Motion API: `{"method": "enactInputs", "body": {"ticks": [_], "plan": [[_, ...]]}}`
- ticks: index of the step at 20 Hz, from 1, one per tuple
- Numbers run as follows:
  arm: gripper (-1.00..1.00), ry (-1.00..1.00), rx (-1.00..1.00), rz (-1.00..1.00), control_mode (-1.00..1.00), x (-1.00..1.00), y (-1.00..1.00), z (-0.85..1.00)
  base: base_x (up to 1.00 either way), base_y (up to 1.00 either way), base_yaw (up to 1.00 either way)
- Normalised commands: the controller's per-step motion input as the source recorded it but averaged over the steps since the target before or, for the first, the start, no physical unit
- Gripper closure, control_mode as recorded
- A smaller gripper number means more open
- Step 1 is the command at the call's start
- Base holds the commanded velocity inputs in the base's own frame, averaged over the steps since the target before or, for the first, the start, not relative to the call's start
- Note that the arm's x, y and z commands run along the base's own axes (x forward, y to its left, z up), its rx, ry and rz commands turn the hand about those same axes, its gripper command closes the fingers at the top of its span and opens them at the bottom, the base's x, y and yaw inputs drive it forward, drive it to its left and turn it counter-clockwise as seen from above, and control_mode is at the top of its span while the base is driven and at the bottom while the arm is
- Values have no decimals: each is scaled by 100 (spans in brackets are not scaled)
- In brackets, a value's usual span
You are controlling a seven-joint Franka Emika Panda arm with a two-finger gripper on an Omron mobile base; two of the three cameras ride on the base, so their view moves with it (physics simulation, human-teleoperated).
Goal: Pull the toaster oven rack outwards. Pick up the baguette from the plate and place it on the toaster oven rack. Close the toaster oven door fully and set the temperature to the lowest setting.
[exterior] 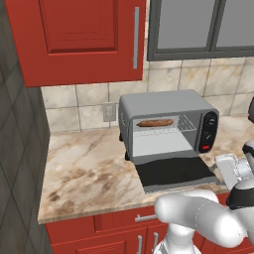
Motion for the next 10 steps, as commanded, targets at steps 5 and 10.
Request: {"method": "enactInputs", "body": {"ticks": [5,10], "plan": [[-100,-3,-8,2,-100,-6,55,6,0,0,0],[-100,0,-7,6,-100,-30,43,11,0,0,0]]}}
